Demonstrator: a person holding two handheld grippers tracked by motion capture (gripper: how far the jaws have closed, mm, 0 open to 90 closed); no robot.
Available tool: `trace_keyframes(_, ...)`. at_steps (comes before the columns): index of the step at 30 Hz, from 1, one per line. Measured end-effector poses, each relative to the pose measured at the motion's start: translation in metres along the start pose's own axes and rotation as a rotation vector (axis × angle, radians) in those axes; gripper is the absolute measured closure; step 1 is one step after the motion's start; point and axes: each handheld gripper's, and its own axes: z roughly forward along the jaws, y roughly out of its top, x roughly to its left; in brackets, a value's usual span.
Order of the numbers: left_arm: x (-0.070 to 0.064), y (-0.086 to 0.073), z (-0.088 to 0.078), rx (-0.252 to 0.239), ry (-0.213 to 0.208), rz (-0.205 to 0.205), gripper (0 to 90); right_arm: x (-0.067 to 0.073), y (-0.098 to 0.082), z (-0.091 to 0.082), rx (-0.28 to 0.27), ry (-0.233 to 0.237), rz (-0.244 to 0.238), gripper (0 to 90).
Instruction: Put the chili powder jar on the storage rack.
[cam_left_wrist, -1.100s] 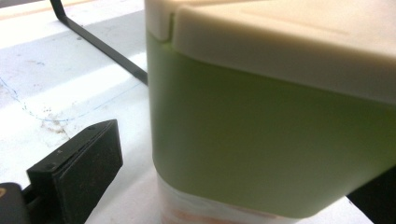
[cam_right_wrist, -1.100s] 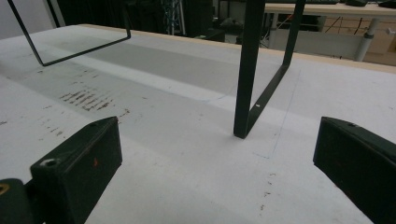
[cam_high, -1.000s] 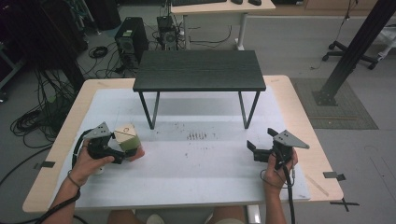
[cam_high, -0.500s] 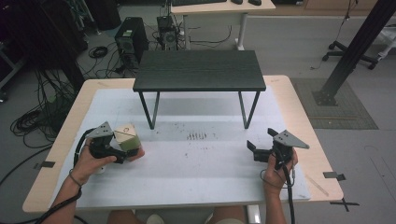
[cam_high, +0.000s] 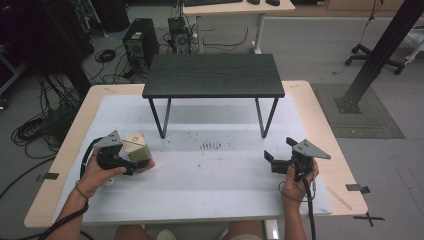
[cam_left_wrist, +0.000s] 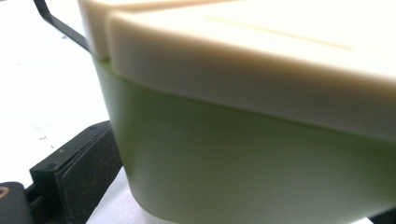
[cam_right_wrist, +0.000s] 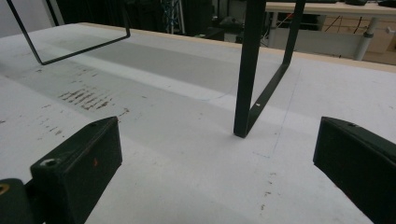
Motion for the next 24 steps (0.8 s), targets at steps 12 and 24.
trace_keyframes(12, 0.0002, -0.0017, 0.0011, 0.005, -0.011, 0.001, 1.4, 0.0005, 0.0000, 0.0011, 0.002, 0.010, -0.003, 1.0)
trace_keyframes(24, 0.0000, -0.0018, 0.0023, 0.004, -0.016, 0.003, 1.9, 0.0009, 0.0001, 0.0013, 0.001, 0.015, -0.006, 1.0)
